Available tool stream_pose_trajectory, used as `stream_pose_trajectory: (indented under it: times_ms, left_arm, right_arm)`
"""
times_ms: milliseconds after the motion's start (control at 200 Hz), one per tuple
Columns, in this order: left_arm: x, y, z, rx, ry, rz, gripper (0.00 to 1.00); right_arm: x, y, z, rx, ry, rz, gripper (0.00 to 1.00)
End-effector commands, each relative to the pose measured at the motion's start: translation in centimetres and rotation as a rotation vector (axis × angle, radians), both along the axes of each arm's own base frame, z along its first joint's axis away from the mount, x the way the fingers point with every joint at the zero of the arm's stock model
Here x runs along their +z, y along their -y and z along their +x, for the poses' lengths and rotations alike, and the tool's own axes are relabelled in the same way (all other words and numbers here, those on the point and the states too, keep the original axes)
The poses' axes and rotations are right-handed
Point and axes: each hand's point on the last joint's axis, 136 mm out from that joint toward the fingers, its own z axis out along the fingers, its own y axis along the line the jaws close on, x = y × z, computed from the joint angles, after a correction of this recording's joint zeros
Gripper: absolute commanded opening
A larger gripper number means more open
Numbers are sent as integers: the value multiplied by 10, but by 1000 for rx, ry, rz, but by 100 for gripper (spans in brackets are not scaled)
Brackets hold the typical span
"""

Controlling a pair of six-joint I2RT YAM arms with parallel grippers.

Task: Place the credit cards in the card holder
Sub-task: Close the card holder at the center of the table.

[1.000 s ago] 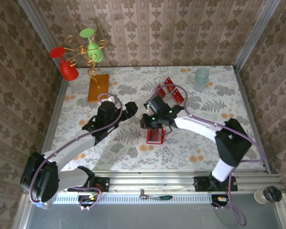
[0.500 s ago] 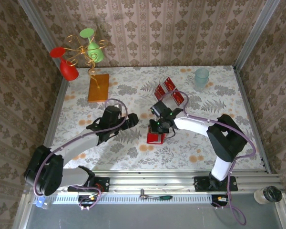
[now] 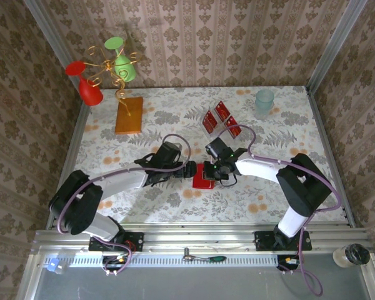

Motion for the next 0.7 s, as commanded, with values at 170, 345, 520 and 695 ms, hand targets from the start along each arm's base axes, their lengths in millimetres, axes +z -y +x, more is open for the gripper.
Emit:
stream_pose_trajectory:
  times_ms: [170, 345, 520, 695]
  left_arm:
    - [-12, 13, 0, -52, 8, 55, 100]
    - [-17, 16, 1, -61, 4, 61, 100]
    - [-21, 21, 3, -70, 2, 61, 100]
    - [-26, 22, 2, -73, -3, 83, 100]
  right_arm:
    - [1, 11, -4, -35, 16, -2, 3]
    - [-4, 15, -9, -41, 8, -7, 3]
    - [-5, 17, -10, -43, 9, -5, 3]
    - [-4, 15, -10, -43, 8, 0, 3]
